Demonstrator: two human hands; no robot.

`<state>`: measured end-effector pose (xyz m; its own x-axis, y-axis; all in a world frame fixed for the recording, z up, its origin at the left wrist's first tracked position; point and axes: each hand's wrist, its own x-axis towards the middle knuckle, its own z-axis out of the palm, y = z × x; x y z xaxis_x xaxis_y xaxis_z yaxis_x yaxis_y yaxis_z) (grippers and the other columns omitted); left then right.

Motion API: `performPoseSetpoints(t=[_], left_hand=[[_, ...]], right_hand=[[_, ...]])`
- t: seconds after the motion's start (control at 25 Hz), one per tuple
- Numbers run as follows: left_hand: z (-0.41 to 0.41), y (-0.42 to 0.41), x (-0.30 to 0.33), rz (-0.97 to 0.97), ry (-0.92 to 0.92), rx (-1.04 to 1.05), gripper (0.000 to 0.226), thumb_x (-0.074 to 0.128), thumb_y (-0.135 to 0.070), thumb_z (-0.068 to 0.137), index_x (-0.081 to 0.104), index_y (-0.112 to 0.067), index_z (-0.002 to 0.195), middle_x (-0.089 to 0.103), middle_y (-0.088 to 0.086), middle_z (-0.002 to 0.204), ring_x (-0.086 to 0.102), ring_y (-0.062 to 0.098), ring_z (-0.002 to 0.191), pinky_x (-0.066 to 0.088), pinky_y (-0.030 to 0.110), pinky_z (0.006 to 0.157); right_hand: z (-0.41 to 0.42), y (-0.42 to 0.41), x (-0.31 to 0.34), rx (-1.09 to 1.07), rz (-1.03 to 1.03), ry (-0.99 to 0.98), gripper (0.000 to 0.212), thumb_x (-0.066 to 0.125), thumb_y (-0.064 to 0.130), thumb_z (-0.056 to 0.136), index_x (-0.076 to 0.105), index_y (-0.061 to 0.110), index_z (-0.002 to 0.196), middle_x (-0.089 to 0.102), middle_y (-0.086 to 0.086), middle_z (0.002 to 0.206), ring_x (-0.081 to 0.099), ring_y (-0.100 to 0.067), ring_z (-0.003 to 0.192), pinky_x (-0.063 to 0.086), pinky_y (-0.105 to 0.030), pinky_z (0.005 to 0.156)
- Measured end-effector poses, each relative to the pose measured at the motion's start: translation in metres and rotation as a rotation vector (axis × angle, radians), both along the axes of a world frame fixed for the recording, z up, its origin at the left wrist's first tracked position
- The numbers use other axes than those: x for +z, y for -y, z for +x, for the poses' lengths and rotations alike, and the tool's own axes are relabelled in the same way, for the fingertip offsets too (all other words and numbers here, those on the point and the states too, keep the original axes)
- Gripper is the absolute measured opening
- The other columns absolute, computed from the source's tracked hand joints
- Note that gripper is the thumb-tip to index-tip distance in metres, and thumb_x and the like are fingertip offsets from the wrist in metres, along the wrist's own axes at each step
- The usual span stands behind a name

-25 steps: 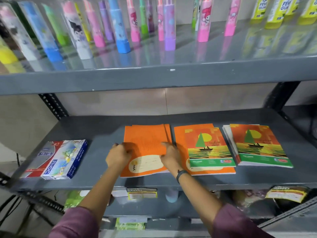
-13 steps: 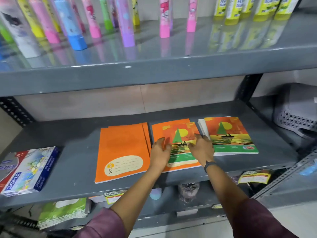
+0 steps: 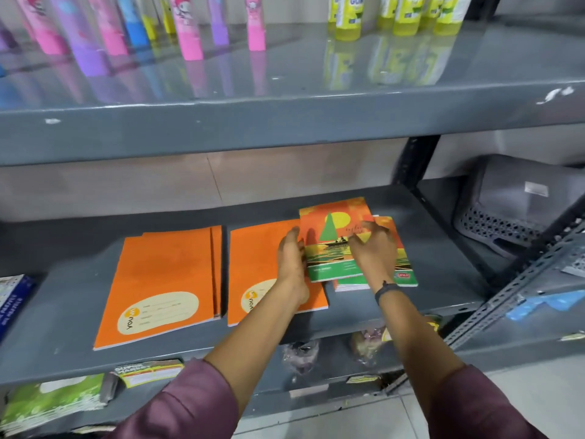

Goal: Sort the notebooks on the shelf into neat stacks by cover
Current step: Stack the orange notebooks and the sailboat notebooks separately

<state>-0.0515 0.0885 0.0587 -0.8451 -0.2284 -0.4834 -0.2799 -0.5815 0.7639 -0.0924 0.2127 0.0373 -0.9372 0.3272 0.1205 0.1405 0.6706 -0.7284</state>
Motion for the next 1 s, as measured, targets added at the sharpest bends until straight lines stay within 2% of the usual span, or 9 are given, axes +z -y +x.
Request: performPoseSetpoints(t=[0.08,0.2,0.28,0.36,0.48,0.56,0.64,0.84,1.0], left_hand=[[-0.009,-0.027,0.001,-0.025,-0.015,-0.078,0.024,0.041,-0.026,0.093,0.054,-0.018,0.073,0.066,-0.009,0.043,0.060,0.000,0.035,0.038,0.009,0.027],[-0.015,-0.053,-0.012,-0.204,-0.005,-0.214,0.023,0.043,-0.023,0.093,0.053,-0.012,0.109,0.069,0.004,0.096,0.063,0.010,0.074,0.047,0.016,0.060],[-0.014,-0.048,-0.025,-0.487,-0.063,-0.252,0.031,0.047,-0.016,0.092,0.049,-0.010,0.123,0.060,0.012,0.119,0.056,0.018,0.096,0.042,0.024,0.080],[-0.008,-0.022,-0.039,-0.926,-0.104,-0.206,0.034,0.051,-0.011,0.089,0.052,-0.006,0.123,0.060,0.016,0.123,0.056,0.027,0.107,0.045,0.030,0.089],[0.002,0.038,-0.059,-1.416,0.142,-0.065,0.036,0.053,-0.022,0.085,0.054,-0.009,0.118,0.060,0.019,0.121,0.050,0.037,0.114,0.044,0.044,0.095],[0.010,0.068,-0.066,-1.457,0.325,-0.058,0.037,0.051,-0.030,0.086,0.055,-0.008,0.116,0.058,0.021,0.123,0.049,0.041,0.114,0.044,0.048,0.095],[0.013,0.078,-0.067,-1.434,0.323,-0.079,0.036,0.052,-0.028,0.087,0.055,-0.007,0.115,0.054,0.022,0.127,0.052,0.042,0.112,0.047,0.048,0.094],[0.006,0.080,-0.059,-1.227,0.252,-0.012,0.039,0.050,-0.026,0.090,0.050,-0.005,0.123,0.057,0.020,0.126,0.059,0.036,0.105,0.054,0.045,0.086],[0.004,0.085,-0.045,-1.110,0.135,0.180,0.039,0.059,-0.008,0.082,0.052,-0.006,0.120,0.061,0.015,0.112,0.059,0.030,0.091,0.048,0.033,0.074]], right_hand=[[-0.002,-0.029,-0.006,-0.068,0.044,0.047,0.030,0.058,0.025,0.083,0.064,0.013,0.110,0.065,-0.016,0.114,0.055,-0.036,0.111,0.048,-0.039,0.092],[0.000,-0.056,-0.021,-0.034,0.085,0.219,0.039,0.058,0.026,0.084,0.056,0.012,0.120,0.056,-0.019,0.126,0.048,-0.040,0.119,0.044,-0.045,0.098],[0.001,-0.060,-0.026,0.004,0.180,0.212,0.050,0.058,0.026,0.085,0.048,0.012,0.132,0.047,-0.018,0.137,0.041,-0.039,0.127,0.039,-0.046,0.104],[0.006,-0.046,-0.024,0.053,0.273,0.020,0.052,0.058,0.022,0.085,0.045,0.013,0.134,0.043,-0.016,0.142,0.037,-0.035,0.132,0.034,-0.044,0.109],[0.017,-0.001,-0.021,0.333,0.081,-0.073,0.047,0.058,0.019,0.086,0.049,0.014,0.132,0.047,-0.011,0.140,0.038,-0.028,0.133,0.033,-0.037,0.112],[0.028,0.033,-0.026,0.560,-0.019,0.040,0.048,0.059,0.021,0.087,0.048,0.013,0.133,0.050,-0.011,0.136,0.040,-0.027,0.131,0.033,-0.032,0.109],[0.034,0.053,-0.036,0.638,0.008,0.182,0.056,0.058,0.024,0.087,0.041,0.013,0.139,0.043,-0.011,0.141,0.035,-0.028,0.133,0.030,-0.034,0.111],[0.033,0.058,-0.049,0.549,-0.035,0.240,0.055,0.056,0.018,0.088,0.038,0.012,0.140,0.044,-0.013,0.141,0.041,-0.030,0.129,0.037,-0.038,0.109],[0.029,0.063,-0.044,0.420,-0.221,0.256,0.055,0.062,0.018,0.085,0.044,0.015,0.137,0.054,-0.011,0.130,0.055,-0.020,0.098,0.049,-0.034,0.095]])
